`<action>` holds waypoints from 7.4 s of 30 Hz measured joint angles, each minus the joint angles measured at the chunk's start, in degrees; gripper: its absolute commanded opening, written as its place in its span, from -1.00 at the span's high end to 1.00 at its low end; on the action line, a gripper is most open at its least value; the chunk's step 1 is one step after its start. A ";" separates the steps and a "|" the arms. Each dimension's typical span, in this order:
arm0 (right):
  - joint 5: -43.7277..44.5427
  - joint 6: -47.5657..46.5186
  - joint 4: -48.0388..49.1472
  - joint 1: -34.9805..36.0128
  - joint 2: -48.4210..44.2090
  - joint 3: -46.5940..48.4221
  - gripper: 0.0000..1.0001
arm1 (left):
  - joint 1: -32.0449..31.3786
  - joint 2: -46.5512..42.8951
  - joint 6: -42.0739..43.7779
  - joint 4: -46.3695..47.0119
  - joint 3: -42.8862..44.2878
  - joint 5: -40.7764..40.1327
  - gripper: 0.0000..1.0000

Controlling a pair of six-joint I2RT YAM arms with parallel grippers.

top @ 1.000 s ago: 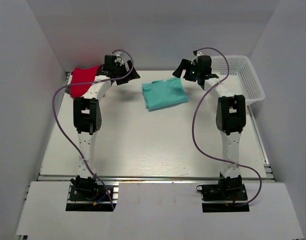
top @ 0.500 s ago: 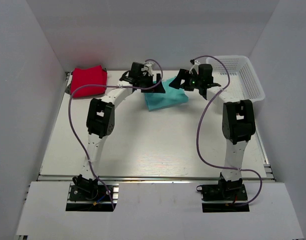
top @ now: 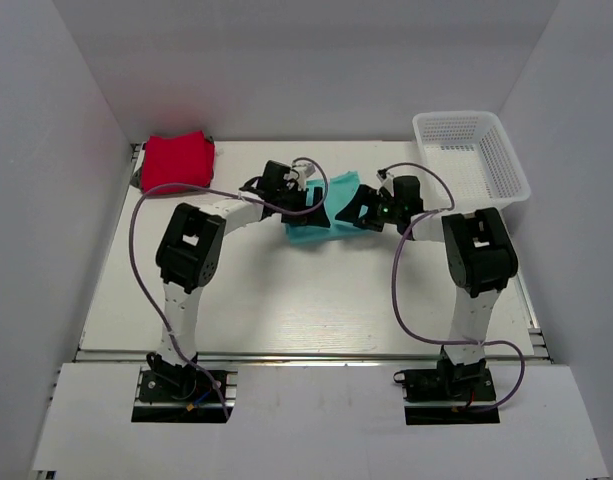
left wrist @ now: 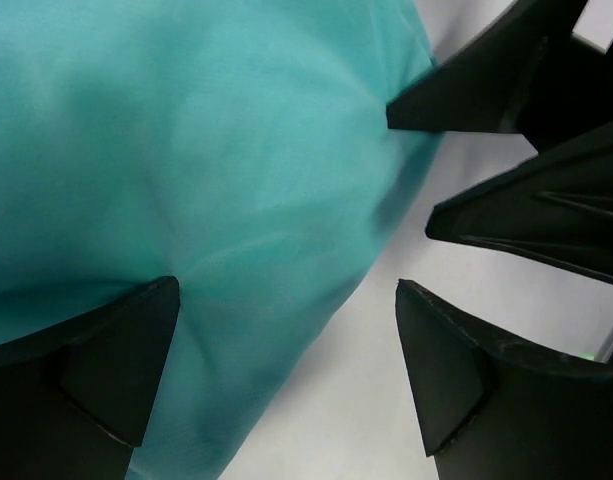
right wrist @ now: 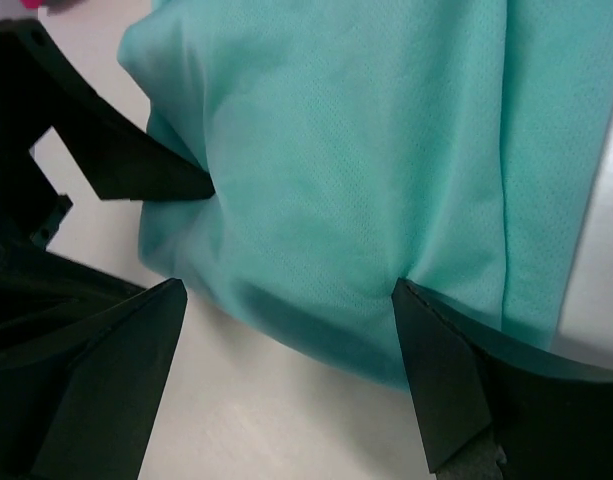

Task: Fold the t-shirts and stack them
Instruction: Fold the long partially folded tshirt into a neat square, then put the neatly folded tshirt into the corner of the board with the left arm

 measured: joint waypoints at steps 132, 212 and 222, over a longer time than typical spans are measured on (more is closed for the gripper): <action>36.02 -4.20 -22.73 10.36 -54.36 -30.12 -0.81 | -2.49 -19.56 17.51 -10.49 -4.37 -62.60 1.00; 30.23 -2.82 -23.19 10.38 -41.99 -19.54 -0.81 | 26.45 -15.67 18.01 -15.10 13.18 -45.09 -1.00; 27.43 -3.87 -22.71 10.40 -55.19 -30.73 -0.81 | 7.91 -44.46 2.62 -12.09 -26.84 -36.79 -1.00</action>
